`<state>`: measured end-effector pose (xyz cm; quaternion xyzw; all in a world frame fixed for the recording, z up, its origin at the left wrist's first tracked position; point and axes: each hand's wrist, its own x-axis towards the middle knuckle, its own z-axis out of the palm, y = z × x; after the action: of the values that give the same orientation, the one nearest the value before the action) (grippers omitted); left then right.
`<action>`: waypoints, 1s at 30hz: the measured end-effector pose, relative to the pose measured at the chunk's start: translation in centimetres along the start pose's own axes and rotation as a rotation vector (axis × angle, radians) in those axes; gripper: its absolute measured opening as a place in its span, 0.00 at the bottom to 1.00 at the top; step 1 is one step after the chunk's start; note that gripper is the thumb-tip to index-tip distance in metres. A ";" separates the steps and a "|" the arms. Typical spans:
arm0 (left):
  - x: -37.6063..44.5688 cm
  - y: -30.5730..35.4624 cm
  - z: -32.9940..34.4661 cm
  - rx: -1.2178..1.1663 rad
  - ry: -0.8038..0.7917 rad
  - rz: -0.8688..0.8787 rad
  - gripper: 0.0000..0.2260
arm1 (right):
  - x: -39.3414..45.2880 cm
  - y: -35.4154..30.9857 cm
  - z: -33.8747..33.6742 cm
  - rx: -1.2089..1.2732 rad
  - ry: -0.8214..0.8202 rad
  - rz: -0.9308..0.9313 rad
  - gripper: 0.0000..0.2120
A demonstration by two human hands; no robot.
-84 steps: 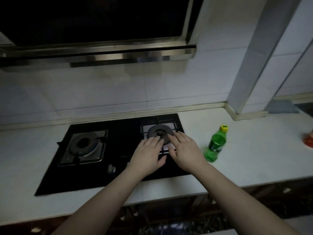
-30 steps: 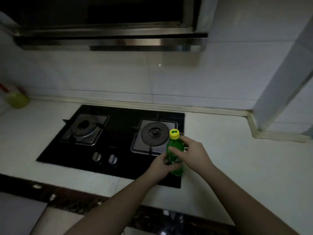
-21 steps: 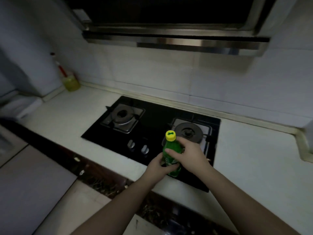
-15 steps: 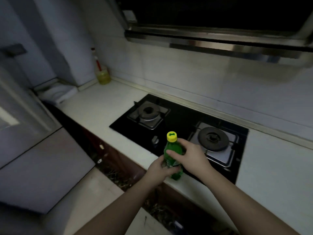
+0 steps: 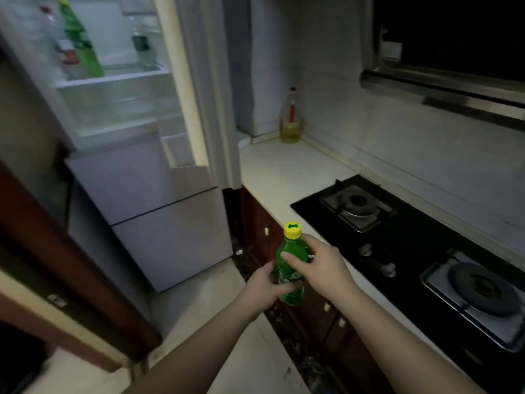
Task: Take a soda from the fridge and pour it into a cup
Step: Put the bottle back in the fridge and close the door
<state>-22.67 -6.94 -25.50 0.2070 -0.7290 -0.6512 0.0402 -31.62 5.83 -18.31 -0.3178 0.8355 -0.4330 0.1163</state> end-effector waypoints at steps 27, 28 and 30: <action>0.3 5.7 -24.4 0.002 0.513 0.046 0.18 | 16.0 -19.4 13.6 0.051 -0.265 -0.387 0.22; 0.8 6.1 -24.8 0.001 0.523 0.038 0.17 | 16.9 -19.8 13.8 0.053 -0.269 -0.398 0.21; 1.6 6.8 -25.6 0.014 0.546 0.017 0.16 | 18.5 -20.4 14.0 0.067 -0.288 -0.408 0.20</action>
<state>-17.45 -30.94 -15.45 0.3689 -0.6975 -0.5659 0.2392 -30.49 -23.59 -8.94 -0.5345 0.7138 -0.4252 0.1548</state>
